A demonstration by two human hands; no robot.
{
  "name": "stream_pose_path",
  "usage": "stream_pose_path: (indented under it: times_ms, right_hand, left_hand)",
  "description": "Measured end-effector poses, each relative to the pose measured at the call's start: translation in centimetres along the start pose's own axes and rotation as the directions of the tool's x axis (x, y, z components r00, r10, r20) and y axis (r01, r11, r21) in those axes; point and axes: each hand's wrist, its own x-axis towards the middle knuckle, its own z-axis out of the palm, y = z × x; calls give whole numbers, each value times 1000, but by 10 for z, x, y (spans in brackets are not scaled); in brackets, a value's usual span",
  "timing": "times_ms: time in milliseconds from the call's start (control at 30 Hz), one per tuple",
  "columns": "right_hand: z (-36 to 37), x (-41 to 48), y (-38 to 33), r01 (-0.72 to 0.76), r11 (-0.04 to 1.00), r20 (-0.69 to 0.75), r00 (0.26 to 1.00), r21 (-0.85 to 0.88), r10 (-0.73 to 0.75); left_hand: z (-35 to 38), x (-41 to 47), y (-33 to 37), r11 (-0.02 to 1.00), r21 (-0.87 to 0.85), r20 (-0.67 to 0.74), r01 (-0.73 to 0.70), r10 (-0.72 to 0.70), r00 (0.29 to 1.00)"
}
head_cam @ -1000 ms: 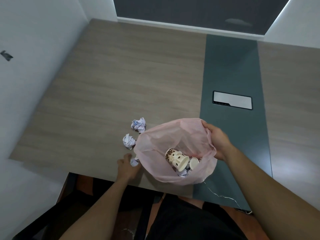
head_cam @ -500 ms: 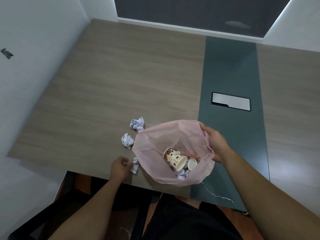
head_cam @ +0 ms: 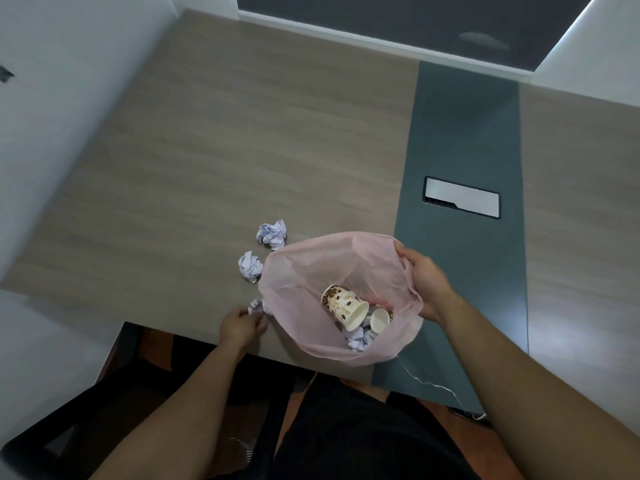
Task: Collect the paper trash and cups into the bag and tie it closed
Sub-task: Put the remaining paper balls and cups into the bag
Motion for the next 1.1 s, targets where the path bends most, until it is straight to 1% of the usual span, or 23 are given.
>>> stream_pose_path:
  times_ms: [100,167,233,267,300,333,367,400,433,467,500,533,567,633,733,767,833,900,933,1000,1067,1100]
  right_hand:
    - [3,1,3,-11,1000,7,1000,-3,11]
    - [5,2,4,-13,1000,5,1000,-7,13]
    - [7,2,5,-9,1000,1,1000,-12,9]
    - [8,2,4,-7,1000,-4,1000,-17,7]
    - [9,2,4,-6,1000,-12,1000,-21,6]
    - [9,2,4,-7,1000,-19,1000,-19,7]
    - [10,2,4,-8,1000,-23,1000,-16,8]
    - [11,2,4,-9,1000,-22,1000,-14,9]
    - [13,3,5,-10,1000,-20,1000,-16,9]
    - [14,3,5,-9,1000,-19,1000,-17,9]
    - [16,3,5,-7,1000,-19,1000,-16,6]
    - [16,3,5,-3,1000,-18,1000,-13,3]
    - [16,3,5,0,1000,-18,1000,-10,0]
    - [15,2,3,0,1000,-23,1000,-11,0]
    - [13,2,2,-5,1000,-26,1000,-19,5]
    - [12,2,2,-6,1000,-29,1000,-16,6]
    - [10,2,2,-8,1000,-31,1000,-7,8]
    - [7,3,2,-5,1000,-16,1000,7,5]
    - [5,3,2,-6,1000,-9,1000,11,6]
    - [4,3,2,-9,1000,-8,1000,12,9]
    - [3,3,3,-8,1000,-20,1000,13,8]
    - [3,3,3,-7,1000,-26,1000,15,7]
  left_hand:
    - [-12,4,19,962,-270,21,38,-34,999]
    - [-23,6,35,883,-467,73,49,-17,997]
    - [-29,4,54,795,-607,77,9,47,996]
    - [-29,1,65,758,-651,67,-24,89,994]
    - [-25,-4,75,745,-664,57,-65,137,989]
    - [-18,-10,83,757,-642,51,-117,195,979]
    - [-10,-15,89,798,-575,55,-184,261,964]
    - [-1,-21,93,844,-463,77,-271,343,936]
    - [9,-27,95,872,-320,133,-369,427,894]
    - [19,-32,95,870,-178,221,-459,490,843]
    - [29,-38,93,851,-52,319,-523,510,799]
    - [40,-41,91,829,44,396,-558,499,771]
    - [51,-44,89,810,115,436,-576,479,761]
    - [70,-46,85,767,245,434,-593,460,775]
    - [89,-47,85,674,444,425,-591,422,801]
    - [92,-48,87,660,480,442,-579,388,809]
    - [93,-49,94,670,507,470,-542,313,826]
    - [88,-48,104,676,527,461,-515,281,842]
    - [84,-47,109,683,515,446,-517,301,843]
    - [70,-42,120,727,428,368,-537,402,838]
    - [52,-33,129,750,360,215,-555,512,831]
    - [42,-27,132,736,384,128,-557,556,822]
